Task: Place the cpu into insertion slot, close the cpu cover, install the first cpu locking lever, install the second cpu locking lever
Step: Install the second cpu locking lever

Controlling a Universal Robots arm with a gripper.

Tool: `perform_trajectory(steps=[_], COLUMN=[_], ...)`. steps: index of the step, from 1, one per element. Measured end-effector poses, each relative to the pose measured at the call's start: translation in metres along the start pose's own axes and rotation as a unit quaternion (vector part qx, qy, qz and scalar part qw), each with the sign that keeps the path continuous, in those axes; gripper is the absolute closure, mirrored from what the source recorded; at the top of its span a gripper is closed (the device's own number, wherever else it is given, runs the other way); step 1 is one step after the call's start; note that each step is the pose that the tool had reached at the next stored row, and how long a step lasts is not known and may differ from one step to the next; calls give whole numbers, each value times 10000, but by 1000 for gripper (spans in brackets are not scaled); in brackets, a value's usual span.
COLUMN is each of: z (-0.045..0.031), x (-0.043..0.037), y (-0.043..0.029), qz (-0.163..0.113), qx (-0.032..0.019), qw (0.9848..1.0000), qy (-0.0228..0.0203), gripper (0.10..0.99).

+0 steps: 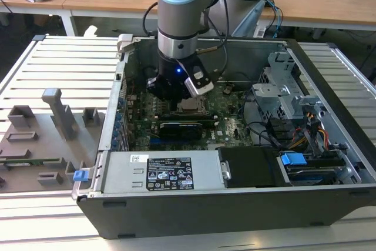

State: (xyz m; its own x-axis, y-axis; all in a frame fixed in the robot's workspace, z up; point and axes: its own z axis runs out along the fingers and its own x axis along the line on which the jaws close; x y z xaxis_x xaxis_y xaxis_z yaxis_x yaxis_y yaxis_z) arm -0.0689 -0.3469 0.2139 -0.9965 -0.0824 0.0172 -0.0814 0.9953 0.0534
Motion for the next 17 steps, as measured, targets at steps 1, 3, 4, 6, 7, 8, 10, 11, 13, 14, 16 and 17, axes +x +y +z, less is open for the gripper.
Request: perform_trajectory(steps=[1,3,4,6,7,8,10,11,13,14,16,17], z=[-1,-2,-1,-2,-3,-4,-10,-36,-124,-157,-260,-309], x=[-37,-138,-215,-377,-456,-499,-565,-565,-565,-565,-563,-562], y=[4,7,6,0,-3,-4,9,15,32,36,46,51], qz=[4,7,8,16,18,19,22,24,29,29,30,32], qx=[1,-2,-6,-13,-17,-18,-1,40,114,123,141,157], qw=[10000,9999,9999,9996,9995,9994,9992,9992,9991,9991,9991,9991], qy=[31,107,162,278,330,357,393,397,402,403,404,405], gripper=[980,980,980,980,980,980,980,980,980,980,980,980])
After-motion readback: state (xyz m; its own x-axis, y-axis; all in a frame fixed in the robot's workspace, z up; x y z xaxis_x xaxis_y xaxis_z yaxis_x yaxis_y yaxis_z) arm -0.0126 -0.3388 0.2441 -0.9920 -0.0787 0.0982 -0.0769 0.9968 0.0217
